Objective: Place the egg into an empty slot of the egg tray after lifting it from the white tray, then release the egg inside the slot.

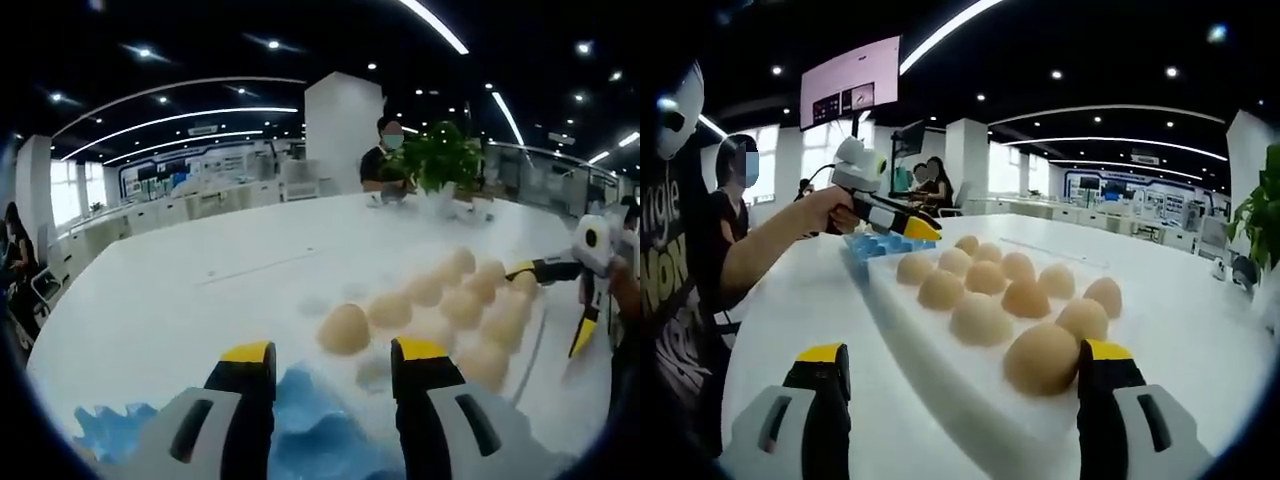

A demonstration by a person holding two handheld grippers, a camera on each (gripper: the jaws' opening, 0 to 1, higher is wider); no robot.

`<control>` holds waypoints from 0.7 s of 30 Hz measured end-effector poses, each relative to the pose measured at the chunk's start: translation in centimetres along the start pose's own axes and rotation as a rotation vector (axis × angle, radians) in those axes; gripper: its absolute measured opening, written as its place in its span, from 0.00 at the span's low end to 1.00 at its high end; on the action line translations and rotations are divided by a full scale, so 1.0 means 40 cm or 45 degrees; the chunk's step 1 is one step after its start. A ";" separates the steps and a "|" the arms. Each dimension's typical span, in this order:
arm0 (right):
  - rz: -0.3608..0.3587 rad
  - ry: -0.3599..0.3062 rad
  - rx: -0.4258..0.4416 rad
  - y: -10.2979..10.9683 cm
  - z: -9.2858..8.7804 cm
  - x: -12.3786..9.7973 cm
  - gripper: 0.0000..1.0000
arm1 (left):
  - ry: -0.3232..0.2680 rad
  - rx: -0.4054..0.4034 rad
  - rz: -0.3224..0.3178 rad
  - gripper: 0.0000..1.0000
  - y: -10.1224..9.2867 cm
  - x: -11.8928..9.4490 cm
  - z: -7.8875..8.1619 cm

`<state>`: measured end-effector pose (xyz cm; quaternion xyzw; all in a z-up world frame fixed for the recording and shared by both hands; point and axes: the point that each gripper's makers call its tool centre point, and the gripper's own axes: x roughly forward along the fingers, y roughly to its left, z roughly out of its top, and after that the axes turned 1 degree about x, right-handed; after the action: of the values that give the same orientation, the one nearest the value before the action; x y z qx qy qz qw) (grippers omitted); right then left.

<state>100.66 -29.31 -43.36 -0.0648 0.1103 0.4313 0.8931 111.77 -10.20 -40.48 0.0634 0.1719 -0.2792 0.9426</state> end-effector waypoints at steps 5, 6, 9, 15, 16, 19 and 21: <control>-0.012 0.046 -0.020 0.003 -0.004 0.003 0.98 | 0.009 0.009 -0.002 0.47 -0.004 -0.002 -0.001; -0.015 0.056 -0.026 0.003 -0.005 0.004 0.98 | 0.010 0.010 -0.003 0.47 -0.005 -0.003 -0.001; -0.015 0.099 -0.050 0.004 -0.011 0.001 0.98 | 0.011 0.013 -0.004 0.47 -0.006 -0.006 -0.001; -0.012 0.144 -0.048 0.003 -0.014 -0.005 0.96 | 0.019 0.019 -0.006 0.48 -0.005 -0.008 0.000; -0.011 0.141 -0.036 0.003 -0.013 -0.007 0.96 | 0.019 0.020 -0.008 0.48 -0.006 -0.008 0.001; -0.015 0.129 -0.010 0.003 -0.010 -0.008 0.96 | 0.027 0.027 -0.014 0.48 -0.009 -0.005 -0.002; -0.015 0.142 -0.025 0.007 -0.013 -0.007 0.97 | 0.032 0.027 -0.024 0.48 -0.012 0.000 -0.006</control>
<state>100.20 -29.49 -43.80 -0.0983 0.1552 0.4227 0.8875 111.43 -10.53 -40.71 0.0755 0.1812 -0.2891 0.9370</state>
